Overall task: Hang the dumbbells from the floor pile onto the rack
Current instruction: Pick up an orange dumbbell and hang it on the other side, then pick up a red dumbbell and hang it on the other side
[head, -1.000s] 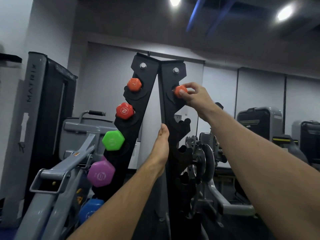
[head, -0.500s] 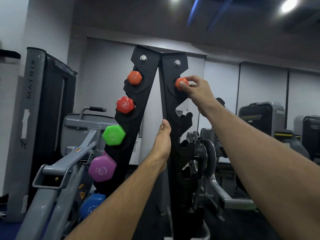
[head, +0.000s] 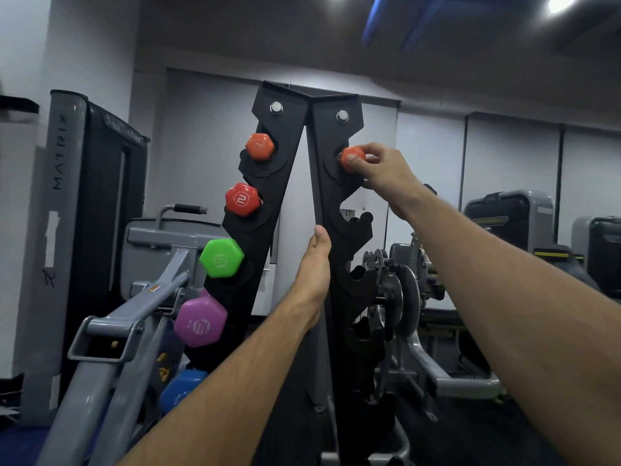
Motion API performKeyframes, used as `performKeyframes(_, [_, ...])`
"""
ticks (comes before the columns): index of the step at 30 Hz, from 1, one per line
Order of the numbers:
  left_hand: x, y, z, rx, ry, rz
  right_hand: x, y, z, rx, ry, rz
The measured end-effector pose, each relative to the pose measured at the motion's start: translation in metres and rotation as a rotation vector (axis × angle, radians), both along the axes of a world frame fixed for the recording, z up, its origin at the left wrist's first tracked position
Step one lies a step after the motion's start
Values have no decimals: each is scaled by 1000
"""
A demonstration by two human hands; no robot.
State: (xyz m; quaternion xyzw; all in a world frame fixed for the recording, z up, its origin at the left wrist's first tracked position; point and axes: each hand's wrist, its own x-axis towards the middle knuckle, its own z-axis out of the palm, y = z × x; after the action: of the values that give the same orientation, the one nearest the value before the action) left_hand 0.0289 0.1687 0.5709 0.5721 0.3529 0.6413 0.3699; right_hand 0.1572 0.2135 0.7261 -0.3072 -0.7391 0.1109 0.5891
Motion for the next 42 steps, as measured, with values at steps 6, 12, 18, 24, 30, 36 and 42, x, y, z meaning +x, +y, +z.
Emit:
performKeyframes(6, [-1, -10, 5, 8, 20, 23, 2, -4, 2, -36, -20, 26])
performKeyframes(12, [-2, -18, 6, 52, 27, 40, 2, -7, 2, -55, -35, 15])
performKeyframes(18, [-7, -18, -3, 108, 50, 66, 6, -21, -10, -6, -2, -65])
performKeyframes(24, [-20, -23, -40, 118, 99, 86, 13, -41, -66, 124, -66, -194])
performKeyframes(30, [-36, -29, -113, 46, 127, 132, 19, -56, -159, 135, -120, -254])
performKeyframes(36, [-45, -40, -196, -29, 142, 129, 16, -72, -275, 125, -156, -230])
performKeyframes(42, [-52, -55, -289, -194, 182, 129, 13, -83, -391, -31, -182, -149])
